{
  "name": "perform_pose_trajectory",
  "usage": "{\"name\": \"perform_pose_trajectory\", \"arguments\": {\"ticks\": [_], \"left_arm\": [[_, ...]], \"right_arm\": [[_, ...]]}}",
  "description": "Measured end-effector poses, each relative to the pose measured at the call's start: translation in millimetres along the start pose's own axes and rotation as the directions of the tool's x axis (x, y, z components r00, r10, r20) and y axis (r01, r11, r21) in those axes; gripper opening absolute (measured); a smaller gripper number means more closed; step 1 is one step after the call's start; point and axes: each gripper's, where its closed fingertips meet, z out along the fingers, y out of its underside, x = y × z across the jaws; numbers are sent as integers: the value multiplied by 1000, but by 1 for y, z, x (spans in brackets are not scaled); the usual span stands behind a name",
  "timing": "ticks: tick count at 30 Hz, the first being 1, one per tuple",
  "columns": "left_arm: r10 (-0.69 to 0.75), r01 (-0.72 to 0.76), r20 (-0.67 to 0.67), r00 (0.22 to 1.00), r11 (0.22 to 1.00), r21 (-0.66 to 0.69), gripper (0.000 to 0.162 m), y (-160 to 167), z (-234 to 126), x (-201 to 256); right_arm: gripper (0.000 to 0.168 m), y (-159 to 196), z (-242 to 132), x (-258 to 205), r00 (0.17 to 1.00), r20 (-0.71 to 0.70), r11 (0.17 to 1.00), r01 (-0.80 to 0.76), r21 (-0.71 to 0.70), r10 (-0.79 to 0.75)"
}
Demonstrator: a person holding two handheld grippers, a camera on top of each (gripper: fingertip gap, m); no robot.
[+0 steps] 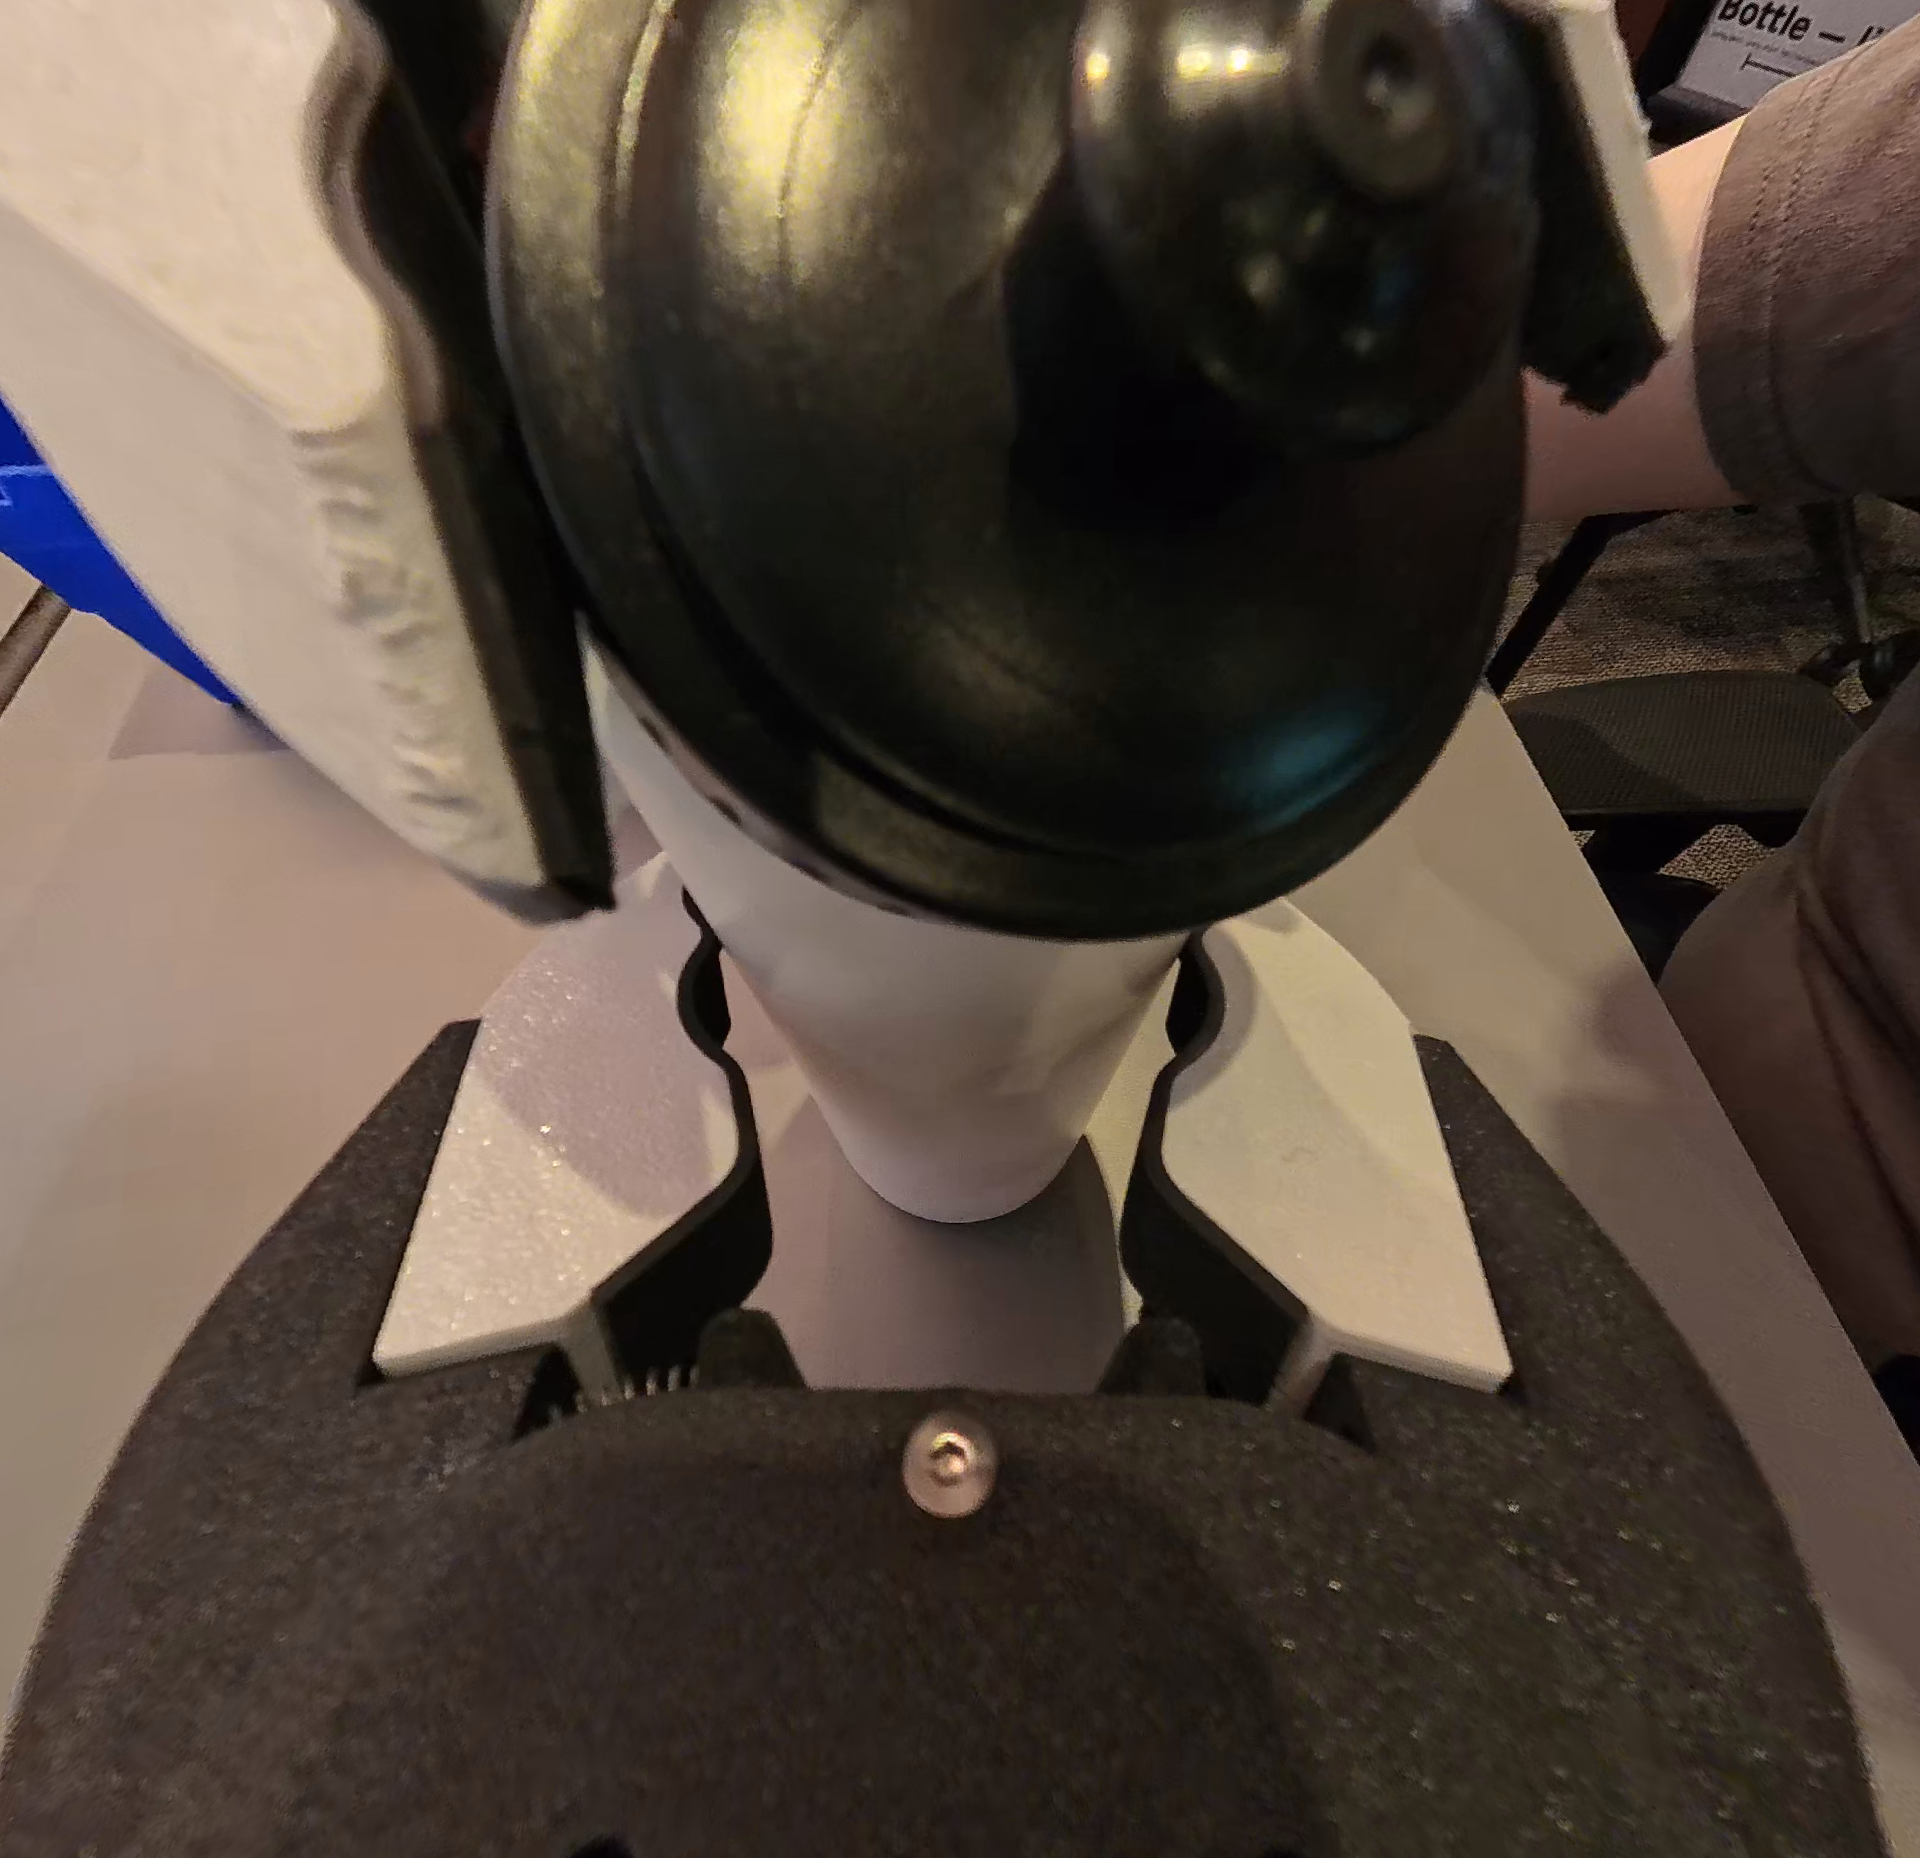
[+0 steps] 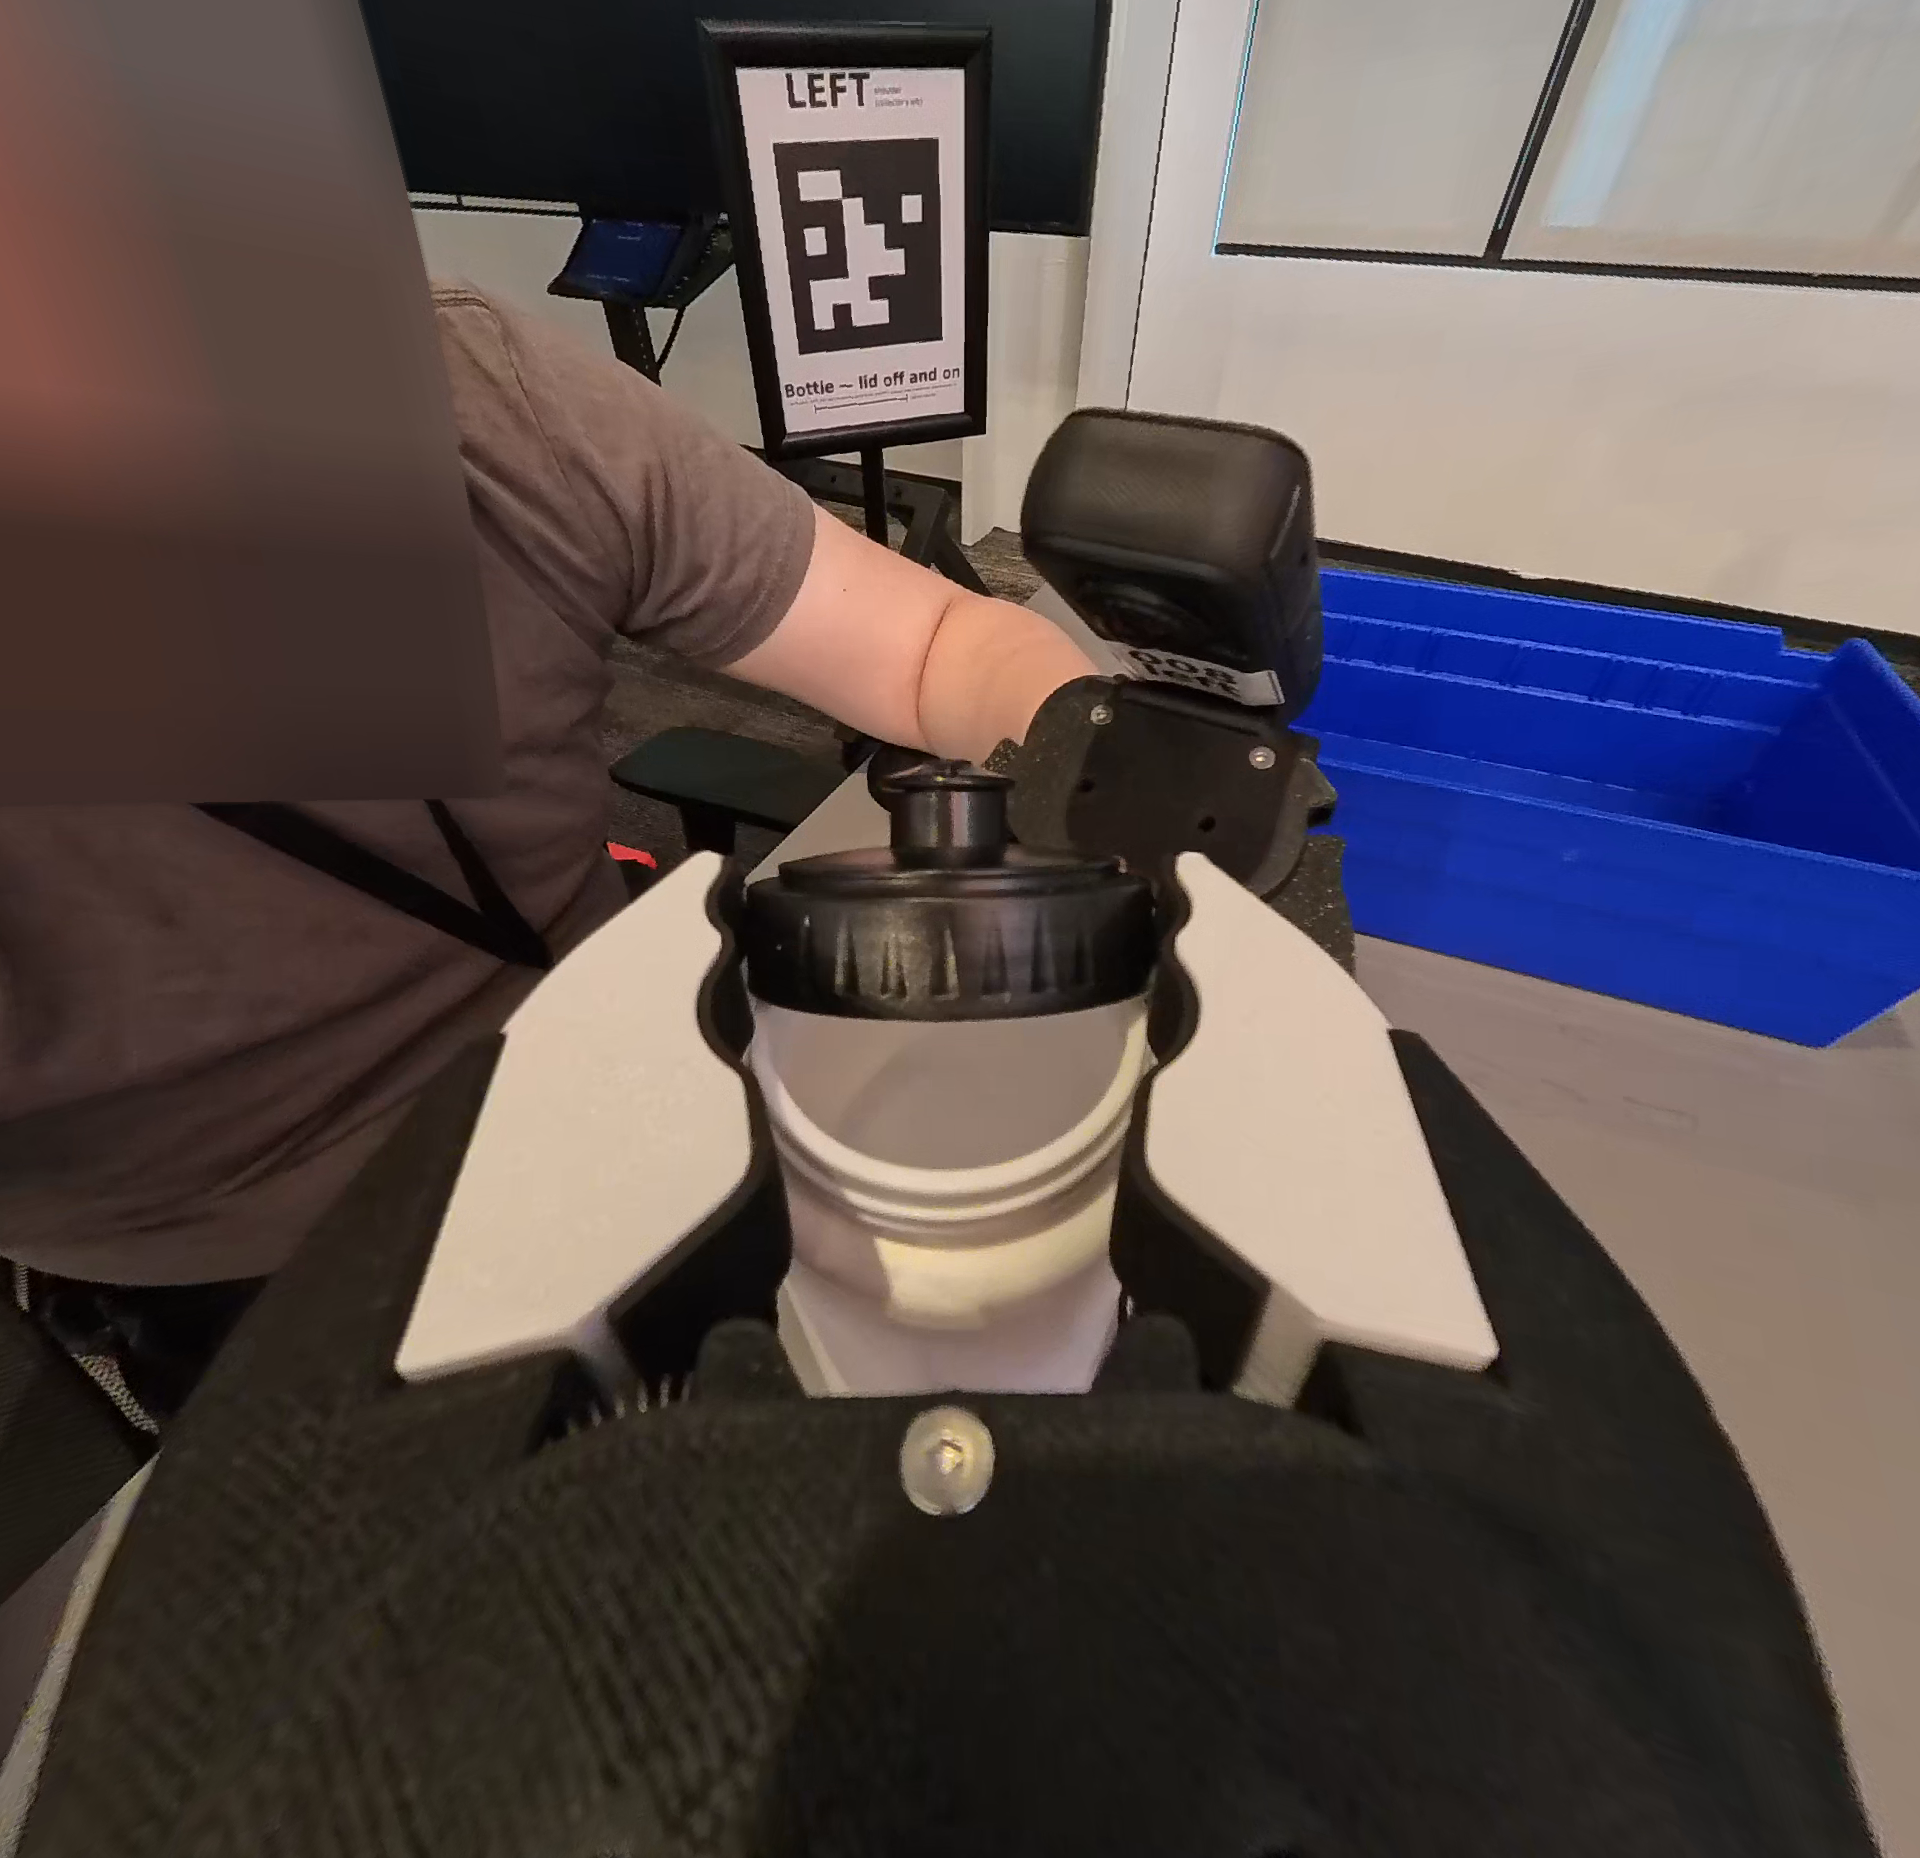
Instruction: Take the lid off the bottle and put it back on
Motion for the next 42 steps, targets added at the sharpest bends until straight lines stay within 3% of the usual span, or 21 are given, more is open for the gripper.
{"name": "perform_pose_trajectory", "arguments": {"ticks": [4,7,11,13,15,18,21,24,33,42], "left_arm": [[-8,8,7,1000,1000,-2,84,0,0,-1],[-7,7,9,1000,1000,-2,84,0,0,-1],[-14,15,34,999,1000,-5,84,1,-1,-6],[-25,25,48,999,1000,0,84,1,-2,-9],[-26,26,47,999,1000,2,84,1,-2,-10],[-27,27,45,999,1000,2,84,1,-2,-10],[-27,27,43,999,1000,6,84,1,-1,-9],[-23,23,42,999,1000,4,84,1,-1,-9],[-20,20,30,999,1000,3,84,0,0,-6],[-17,17,21,1000,1000,4,84,0,0,-4]], "right_arm": [[77,-17,-6,-1,1000,-5,996,11,87,-10],[77,-26,-18,7,994,-101,996,41,83,-33],[77,-43,-76,28,927,-369,994,94,60,-66],[77,-36,-135,52,794,-606,998,63,5,-47],[77,-7,-202,74,621,-783,999,-52,-7,27],[77,60,-276,97,403,-882,953,-268,144,246],[77,134,-300,111,256,-871,838,-477,265,420],[78,180,-304,115,178,-903,772,-597,216,391],[78,221,-291,120,209,-942,721,-691,48,263],[79,234,-286,114,268,-936,696,-717,-37,227]]}}
